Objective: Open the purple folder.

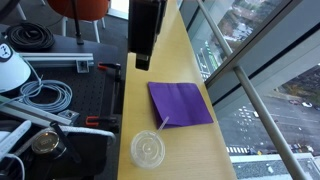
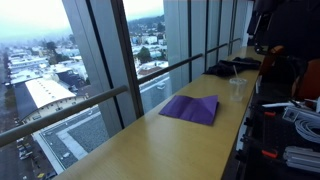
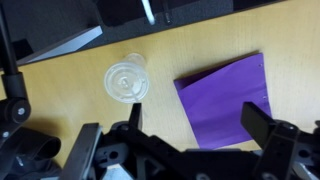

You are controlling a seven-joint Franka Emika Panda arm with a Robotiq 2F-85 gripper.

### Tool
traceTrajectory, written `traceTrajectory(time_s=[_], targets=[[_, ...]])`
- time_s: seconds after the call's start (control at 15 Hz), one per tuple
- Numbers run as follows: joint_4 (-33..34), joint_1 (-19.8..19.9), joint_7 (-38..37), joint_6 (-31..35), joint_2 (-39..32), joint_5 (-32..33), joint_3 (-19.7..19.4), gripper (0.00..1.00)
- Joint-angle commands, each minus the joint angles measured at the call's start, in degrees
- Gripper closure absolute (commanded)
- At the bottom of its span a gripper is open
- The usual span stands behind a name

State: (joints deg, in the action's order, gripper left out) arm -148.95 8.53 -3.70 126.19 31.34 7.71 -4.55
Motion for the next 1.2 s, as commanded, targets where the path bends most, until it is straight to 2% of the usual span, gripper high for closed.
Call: traceTrajectory(time_s=[0.0,0.2,0.4,0.73,0.93,1.13], targets=[[1.96,-5.12,1.33,3.83,-4.76,-5.94,0.96,0.0],[6.09,-7.73,3.67,7.41,-12.63,-9.18,0.58,0.0],[12.78,-7.34,6.39,9.52,-22.15,-9.92,-0.54,0.0],[27.83,-4.23,12.81,8.29,-39.74,-12.35,-2.67,0.0],[35.71,-1.18,15.24,6.51,-48.52,-13.85,-2.17,0.0],[40.47,1.48,16.74,4.36,-54.81,-14.02,-1.35,0.0]])
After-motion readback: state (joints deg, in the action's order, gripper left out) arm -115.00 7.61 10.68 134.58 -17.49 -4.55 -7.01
